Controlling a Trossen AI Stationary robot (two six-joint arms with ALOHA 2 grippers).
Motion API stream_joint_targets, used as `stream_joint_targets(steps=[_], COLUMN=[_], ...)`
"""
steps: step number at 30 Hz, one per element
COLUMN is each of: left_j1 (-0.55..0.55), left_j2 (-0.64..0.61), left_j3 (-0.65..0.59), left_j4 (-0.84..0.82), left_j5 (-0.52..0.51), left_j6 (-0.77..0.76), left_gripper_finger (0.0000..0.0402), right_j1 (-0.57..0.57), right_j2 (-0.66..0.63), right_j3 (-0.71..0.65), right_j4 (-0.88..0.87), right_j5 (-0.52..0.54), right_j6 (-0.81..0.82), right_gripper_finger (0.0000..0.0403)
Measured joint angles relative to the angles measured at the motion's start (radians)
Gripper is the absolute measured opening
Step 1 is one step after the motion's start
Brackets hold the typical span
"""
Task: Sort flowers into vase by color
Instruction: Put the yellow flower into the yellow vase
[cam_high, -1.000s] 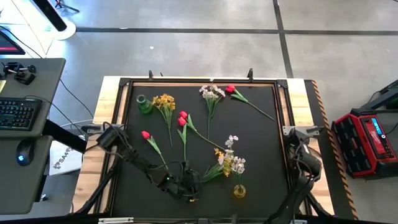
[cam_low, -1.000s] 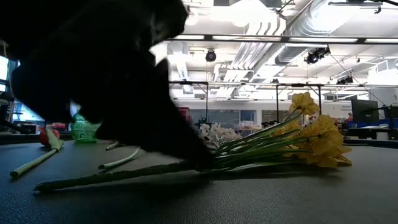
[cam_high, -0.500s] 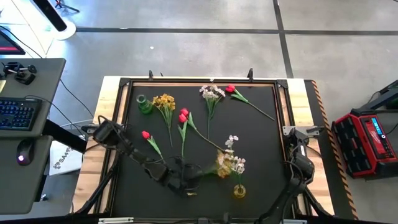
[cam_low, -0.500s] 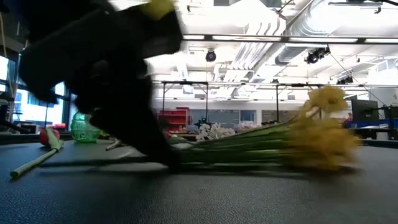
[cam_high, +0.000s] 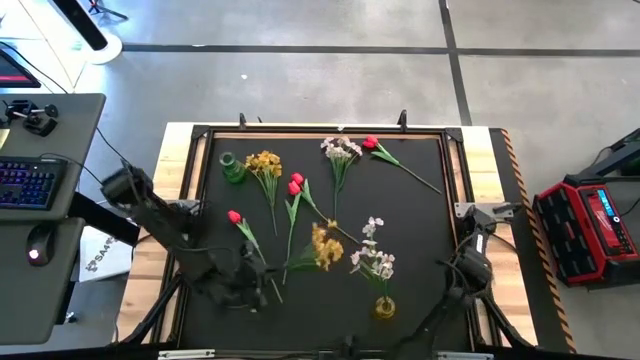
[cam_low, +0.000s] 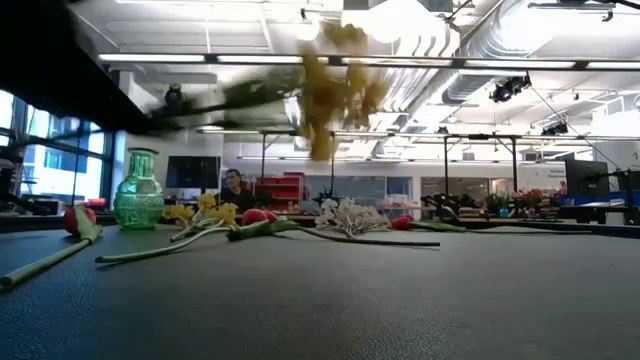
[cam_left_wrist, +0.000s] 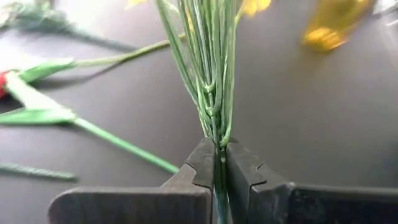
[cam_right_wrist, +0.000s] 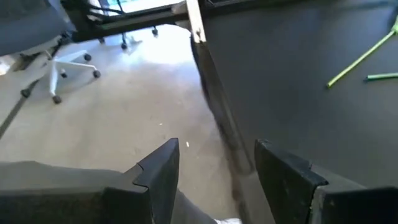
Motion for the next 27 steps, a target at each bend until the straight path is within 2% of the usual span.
stream_joint_targets(steps=[6,8,11,16,22,24,27], left_j1=[-0.100,-0.129,-0.170,-0.217,-0.250,-0.250,-0.241], left_j2=[-0.039,-0.038,-0.037,-0.037,-0.037,-0.037,-0.037], left_j3=[-0.147,-0.162,-0.160,-0.161,-0.158,-0.158,-0.157], left_j4=[0.547,0.641,0.736,0.873,0.972,0.997,1.042], left_j5=[-0.079,-0.104,-0.144,-0.167,-0.103,-0.063,-0.004], left_j6=[0.298,0.384,0.490,0.661,0.770,0.798,0.843], left_gripper_finger=[0.0004,0.0005,0.0005,0.0006,0.0007,0.0007,0.0007], right_j1=[-0.098,-0.124,-0.151,-0.165,-0.151,-0.150,-0.159], right_j2=[0.008,0.001,-0.005,-0.009,-0.016,-0.016,-0.016], right_j3=[-0.002,-0.001,0.000,0.000,0.000,0.000,0.000], right_j4=[-0.019,-0.015,0.001,0.065,0.286,0.364,0.466], right_j5=[-0.144,-0.193,-0.188,-0.088,0.189,0.219,0.178], right_j6=[0.002,0.001,-0.018,-0.106,-0.300,-0.379,-0.466], right_gripper_finger=[0.0195,0.0195,0.0195,0.0195,0.0195,0.0195,0.0195])
